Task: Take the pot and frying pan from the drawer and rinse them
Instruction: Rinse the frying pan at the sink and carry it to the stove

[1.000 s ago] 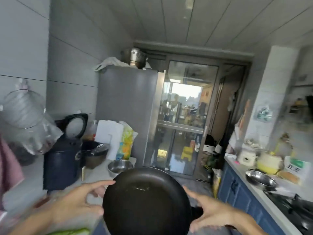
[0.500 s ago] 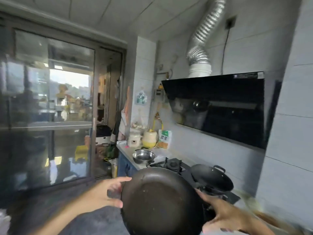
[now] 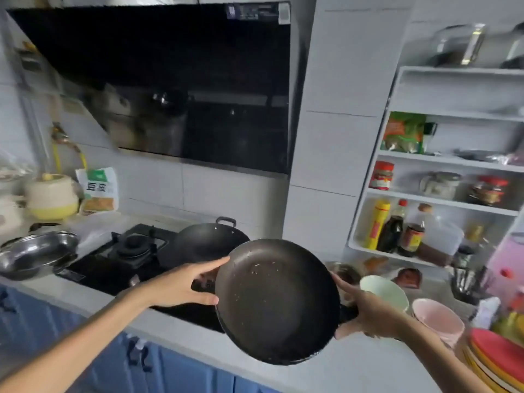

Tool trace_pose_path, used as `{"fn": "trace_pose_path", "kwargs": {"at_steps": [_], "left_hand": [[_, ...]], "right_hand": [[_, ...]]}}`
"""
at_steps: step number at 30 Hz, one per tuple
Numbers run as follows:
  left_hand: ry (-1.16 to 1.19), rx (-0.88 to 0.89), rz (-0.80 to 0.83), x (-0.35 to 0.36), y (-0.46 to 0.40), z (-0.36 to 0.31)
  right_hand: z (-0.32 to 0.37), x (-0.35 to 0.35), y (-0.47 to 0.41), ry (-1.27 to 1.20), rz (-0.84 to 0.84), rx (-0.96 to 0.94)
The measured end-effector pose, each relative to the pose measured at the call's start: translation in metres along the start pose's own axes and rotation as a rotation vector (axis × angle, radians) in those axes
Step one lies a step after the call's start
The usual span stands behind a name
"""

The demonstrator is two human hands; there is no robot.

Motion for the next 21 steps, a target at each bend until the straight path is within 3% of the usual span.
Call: {"fn": "trace_pose_path", "kwargs": {"at_steps": [4, 7, 14, 21], "left_hand": [[-0.037, 0.033, 0.13, 0.053, -0.075, 0.021], [-0.067, -0.039, 0.197, 0.097, -0.114, 0.045], [-0.135, -0.269, 0.344, 0.188, -0.17, 0.103], [-0.238, -0.298, 0.42, 0.227, -0.209, 0.152]], "right_hand": [[-0.08, 0.008, -0.02, -0.029, -0.041, 0.149], [-0.122, 0.015, -0.037, -0.059, -0.037, 0.189], [-0.205, 0.054, -0.091, -0.006, 0.101, 0.221], [-0.265, 0.112, -0.138, -0.059, 0.182, 0.293]]}}
Point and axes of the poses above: each hand's wrist, its own y-axis away from the middle knuckle, its own x-axis out of the palm, z = x × y, the point moved 9 cm from there along -y, towards the middle knuckle, and after that the axes turned 1 degree about -z, right-handed, at the moved point
